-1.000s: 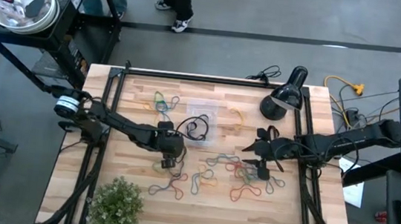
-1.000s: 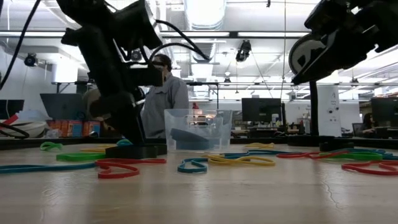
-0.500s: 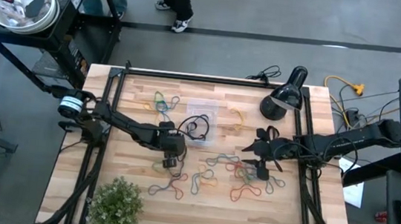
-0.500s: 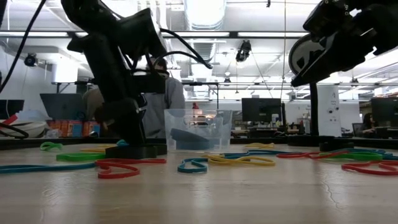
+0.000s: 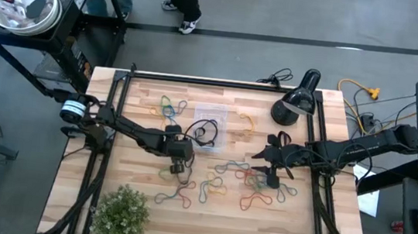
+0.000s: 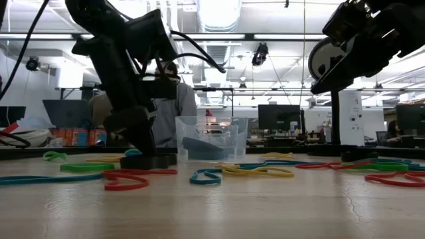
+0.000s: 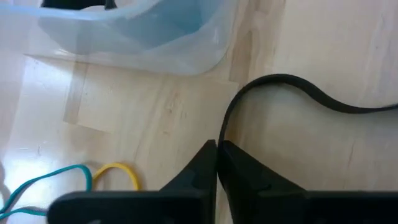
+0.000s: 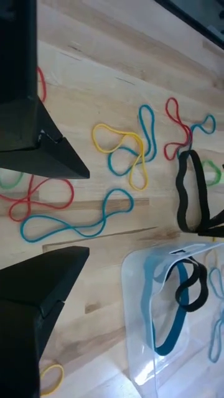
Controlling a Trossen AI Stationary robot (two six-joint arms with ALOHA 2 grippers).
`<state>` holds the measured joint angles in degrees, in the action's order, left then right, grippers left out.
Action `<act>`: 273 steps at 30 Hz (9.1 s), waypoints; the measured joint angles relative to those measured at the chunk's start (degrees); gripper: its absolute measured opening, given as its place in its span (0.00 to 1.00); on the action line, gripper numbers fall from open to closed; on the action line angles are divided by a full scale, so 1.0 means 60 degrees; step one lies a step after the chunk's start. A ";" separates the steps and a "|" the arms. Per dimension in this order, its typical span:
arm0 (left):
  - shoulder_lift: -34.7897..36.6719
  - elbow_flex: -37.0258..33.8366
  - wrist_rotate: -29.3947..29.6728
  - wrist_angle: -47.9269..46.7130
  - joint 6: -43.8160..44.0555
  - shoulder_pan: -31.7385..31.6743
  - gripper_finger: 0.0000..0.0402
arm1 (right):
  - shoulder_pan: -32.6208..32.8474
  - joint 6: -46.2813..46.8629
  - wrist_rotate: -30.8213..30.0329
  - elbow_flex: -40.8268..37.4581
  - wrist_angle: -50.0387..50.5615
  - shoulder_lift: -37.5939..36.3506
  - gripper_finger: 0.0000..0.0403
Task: Pick and place rubber bands into bin
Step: Put the black rubber band into the transparent bin
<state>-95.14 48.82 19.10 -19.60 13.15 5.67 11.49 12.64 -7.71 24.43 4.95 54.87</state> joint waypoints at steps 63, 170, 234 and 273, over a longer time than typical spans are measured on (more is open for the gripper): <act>0.1141 0.0852 0.4284 0.4692 -0.5995 -0.0544 0.00 | -0.0040 -0.0554 -0.2349 -0.0539 -0.0175 0.0098 0.45; 0.3527 0.0192 0.1638 0.0812 -0.2736 -0.0051 0.43 | -0.0097 0.3931 -0.1717 -0.0777 0.3426 0.0117 0.45; 0.3534 -0.1081 0.1634 0.0261 -0.0218 0.0335 0.43 | 0.0634 -0.1552 -0.2214 0.2985 0.0853 0.2248 0.02; 0.3534 -0.1330 0.1721 0.0700 -0.0073 0.0386 0.43 | -0.0619 -0.4701 -0.2120 0.5427 -0.0075 0.2711 0.02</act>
<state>-73.93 40.84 29.42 -15.40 12.71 7.99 7.77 -15.56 -20.43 56.99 4.50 71.14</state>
